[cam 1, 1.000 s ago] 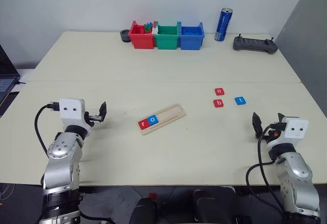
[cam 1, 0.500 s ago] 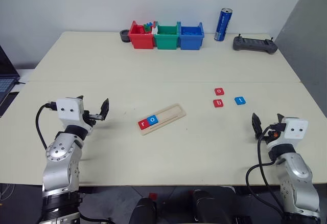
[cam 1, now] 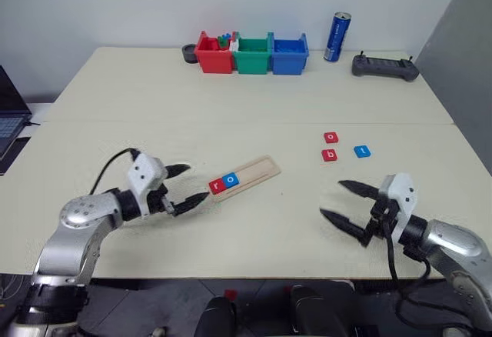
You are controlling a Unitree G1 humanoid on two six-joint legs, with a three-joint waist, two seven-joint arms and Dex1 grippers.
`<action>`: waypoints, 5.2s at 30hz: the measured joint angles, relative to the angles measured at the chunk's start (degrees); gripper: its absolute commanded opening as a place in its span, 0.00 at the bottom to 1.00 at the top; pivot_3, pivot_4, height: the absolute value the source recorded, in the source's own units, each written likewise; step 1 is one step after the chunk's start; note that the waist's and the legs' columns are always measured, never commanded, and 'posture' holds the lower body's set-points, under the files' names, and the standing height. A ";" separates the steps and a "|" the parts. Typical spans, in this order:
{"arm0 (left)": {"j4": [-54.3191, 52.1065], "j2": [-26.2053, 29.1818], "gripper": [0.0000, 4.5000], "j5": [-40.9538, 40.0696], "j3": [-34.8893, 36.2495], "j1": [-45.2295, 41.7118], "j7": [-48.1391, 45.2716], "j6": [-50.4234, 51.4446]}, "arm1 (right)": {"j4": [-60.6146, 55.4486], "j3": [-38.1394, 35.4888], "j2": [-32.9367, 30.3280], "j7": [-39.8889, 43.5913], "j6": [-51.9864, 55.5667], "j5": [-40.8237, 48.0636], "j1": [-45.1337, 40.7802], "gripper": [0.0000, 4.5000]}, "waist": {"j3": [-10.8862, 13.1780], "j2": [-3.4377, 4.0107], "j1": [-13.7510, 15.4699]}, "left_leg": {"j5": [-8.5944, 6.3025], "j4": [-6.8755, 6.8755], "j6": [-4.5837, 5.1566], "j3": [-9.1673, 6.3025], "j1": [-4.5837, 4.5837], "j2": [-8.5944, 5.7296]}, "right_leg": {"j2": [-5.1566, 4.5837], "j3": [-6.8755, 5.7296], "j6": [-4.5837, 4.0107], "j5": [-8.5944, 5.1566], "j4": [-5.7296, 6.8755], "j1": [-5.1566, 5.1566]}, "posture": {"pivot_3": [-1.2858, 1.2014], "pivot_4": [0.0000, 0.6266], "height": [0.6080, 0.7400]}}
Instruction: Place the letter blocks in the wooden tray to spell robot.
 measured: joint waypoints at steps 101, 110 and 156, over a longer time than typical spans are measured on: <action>15.31 -2.60 0.99 10.03 -14.47 -17.90 -23.10 -11.72 | 3.76 -8.37 0.42 -22.31 24.67 -5.64 -10.96 1.00 | -0.03 -0.06 0.43 | 0.00 0.01 0.02 0.00 -0.03 0.02 | 0.04 0.03 -0.24 0.12 0.04 -0.02 | 0.52 0.24 1.00; 7.96 -1.98 0.99 6.55 -10.81 -12.63 -18.46 -6.37 | 13.45 -2.47 2.50 -24.12 29.46 -8.63 -22.75 1.00 | -0.02 -0.04 0.02 | -0.01 0.00 0.03 -0.03 -0.06 0.01 | 0.02 -0.03 -0.28 0.13 0.02 -0.03 | 0.52 0.24 1.00; 5.66 -3.69 0.99 4.79 -10.76 -15.07 -13.68 -2.90 | 25.96 7.04 19.65 -30.16 21.88 -19.64 -30.73 1.00 | -0.01 -0.01 -0.46 | -0.01 -0.03 0.02 -0.02 -0.10 0.01 | 0.01 -0.02 -0.35 0.16 0.04 -0.11 | 0.52 0.24 1.00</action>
